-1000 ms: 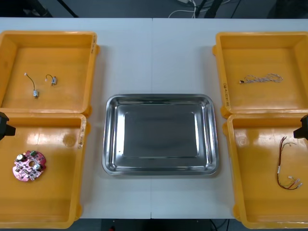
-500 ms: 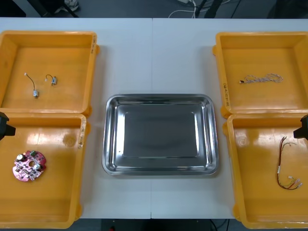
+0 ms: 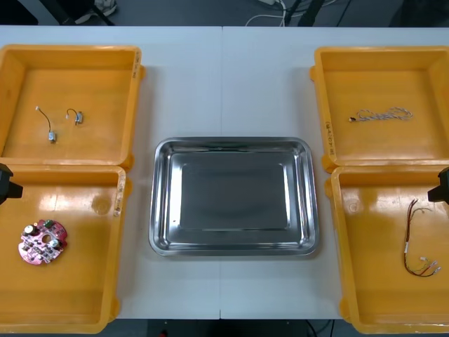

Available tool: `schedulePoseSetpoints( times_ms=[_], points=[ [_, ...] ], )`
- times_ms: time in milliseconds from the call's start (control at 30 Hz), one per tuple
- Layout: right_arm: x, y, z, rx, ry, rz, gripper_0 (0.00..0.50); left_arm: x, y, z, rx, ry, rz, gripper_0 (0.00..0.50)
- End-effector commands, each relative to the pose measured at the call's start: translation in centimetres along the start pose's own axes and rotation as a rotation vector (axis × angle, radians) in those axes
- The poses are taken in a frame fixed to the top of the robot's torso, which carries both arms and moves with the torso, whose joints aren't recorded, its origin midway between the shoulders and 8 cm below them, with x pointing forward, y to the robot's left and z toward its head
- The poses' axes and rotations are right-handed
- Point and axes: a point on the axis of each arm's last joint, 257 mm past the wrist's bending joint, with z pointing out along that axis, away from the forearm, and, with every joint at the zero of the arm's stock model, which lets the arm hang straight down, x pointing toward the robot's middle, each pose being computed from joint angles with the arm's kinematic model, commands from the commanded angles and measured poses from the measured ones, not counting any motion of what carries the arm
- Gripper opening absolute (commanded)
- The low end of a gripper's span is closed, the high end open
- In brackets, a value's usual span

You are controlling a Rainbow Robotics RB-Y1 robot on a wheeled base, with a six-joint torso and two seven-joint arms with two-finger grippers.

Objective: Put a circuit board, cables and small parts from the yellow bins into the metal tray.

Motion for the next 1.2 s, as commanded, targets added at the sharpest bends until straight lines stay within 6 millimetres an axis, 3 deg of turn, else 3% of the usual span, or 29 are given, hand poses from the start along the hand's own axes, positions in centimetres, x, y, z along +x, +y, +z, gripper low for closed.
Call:
schedulePoseSetpoints(
  times_ms=[33,1200],
  points=[
    [-0.27,0.1,-0.83,-0.007,-0.02,-0.055,0.5,0.01,0.69,-1.05,-0.022,-0.017,0.079,0.5],
    [-0.27,0.1,-0.83,-0.007,-0.02,-0.055,0.5,0.01,0.69,-1.05,-0.022,-0.017,0.079,0.5]
  ],
)
